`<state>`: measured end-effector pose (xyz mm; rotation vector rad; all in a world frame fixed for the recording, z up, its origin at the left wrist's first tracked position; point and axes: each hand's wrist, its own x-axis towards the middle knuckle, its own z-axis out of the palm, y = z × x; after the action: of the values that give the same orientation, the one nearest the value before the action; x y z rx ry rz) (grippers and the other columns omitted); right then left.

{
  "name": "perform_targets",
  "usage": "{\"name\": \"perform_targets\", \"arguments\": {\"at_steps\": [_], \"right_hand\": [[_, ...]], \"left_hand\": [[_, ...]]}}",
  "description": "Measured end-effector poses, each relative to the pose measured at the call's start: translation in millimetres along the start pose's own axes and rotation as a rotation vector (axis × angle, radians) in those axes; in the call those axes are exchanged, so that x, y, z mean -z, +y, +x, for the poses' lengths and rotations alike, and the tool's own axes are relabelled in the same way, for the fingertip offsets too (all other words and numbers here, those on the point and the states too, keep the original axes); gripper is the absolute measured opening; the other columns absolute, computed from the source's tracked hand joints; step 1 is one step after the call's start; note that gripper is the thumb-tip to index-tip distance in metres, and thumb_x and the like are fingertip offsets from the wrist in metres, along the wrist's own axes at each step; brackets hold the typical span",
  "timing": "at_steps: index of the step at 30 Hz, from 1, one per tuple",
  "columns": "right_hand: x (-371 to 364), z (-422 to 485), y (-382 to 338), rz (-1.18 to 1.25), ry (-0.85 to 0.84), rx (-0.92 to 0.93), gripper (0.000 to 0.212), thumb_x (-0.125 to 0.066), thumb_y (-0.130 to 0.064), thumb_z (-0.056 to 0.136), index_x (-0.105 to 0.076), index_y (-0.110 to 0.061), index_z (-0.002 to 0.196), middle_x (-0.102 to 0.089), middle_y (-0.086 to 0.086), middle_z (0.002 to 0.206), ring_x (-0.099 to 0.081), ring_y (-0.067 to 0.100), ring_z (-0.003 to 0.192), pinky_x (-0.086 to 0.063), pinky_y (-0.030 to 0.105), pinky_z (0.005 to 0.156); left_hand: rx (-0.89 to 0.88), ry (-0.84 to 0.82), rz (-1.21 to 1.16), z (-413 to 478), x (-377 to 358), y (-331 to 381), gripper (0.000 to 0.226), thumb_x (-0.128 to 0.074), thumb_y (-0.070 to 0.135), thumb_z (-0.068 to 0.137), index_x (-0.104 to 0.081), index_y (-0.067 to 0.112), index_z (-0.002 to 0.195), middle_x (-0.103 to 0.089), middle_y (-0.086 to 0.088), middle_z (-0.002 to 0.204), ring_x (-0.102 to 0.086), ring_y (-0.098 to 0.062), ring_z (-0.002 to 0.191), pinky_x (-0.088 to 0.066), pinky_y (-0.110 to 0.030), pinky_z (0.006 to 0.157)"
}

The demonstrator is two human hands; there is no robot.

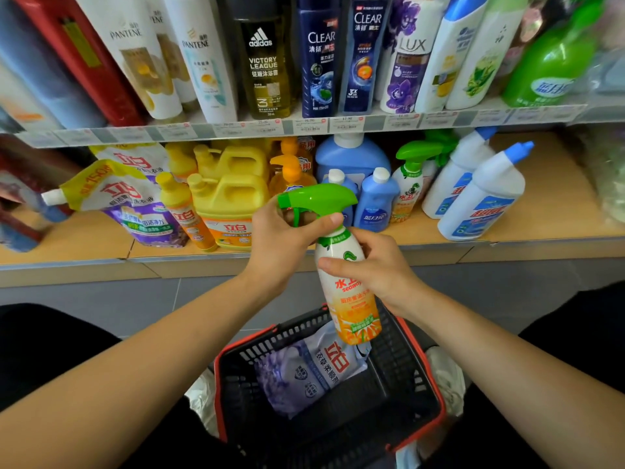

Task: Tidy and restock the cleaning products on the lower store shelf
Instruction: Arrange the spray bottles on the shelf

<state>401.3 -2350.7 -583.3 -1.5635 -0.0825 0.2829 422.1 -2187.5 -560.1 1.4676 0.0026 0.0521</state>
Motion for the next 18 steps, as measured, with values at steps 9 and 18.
{"name": "perform_targets", "arguments": {"at_steps": [9, 18], "right_hand": [[10.6, 3.0, 2.3, 0.320, -0.114, -0.071, 0.038, -0.080, -0.028, 0.075, -0.074, -0.015, 0.110, -0.073, 0.015, 0.113, -0.070, 0.029, 0.105, -0.056, 0.038, 0.086], [6.6, -0.2, 4.8, 0.093, -0.057, 0.007, 0.032, -0.081, -0.023, 0.077, -0.073, -0.018, 0.108, -0.075, 0.009, 0.104, -0.072, 0.027, 0.100, -0.060, 0.042, 0.086]], "left_hand": [[0.021, -0.191, 0.049, 11.3, 8.0, 2.1, 0.038, -0.069, -0.003, 0.090, -0.061, -0.001, 0.127, -0.075, -0.017, 0.112, -0.074, -0.030, 0.102, -0.062, -0.037, 0.082], [0.003, -0.091, 0.148, 7.7, 6.1, 0.6, 0.049, -0.092, 0.009, 0.069, -0.066, 0.005, 0.111, -0.074, -0.016, 0.100, -0.069, -0.031, 0.090, -0.061, -0.050, 0.083]]}}
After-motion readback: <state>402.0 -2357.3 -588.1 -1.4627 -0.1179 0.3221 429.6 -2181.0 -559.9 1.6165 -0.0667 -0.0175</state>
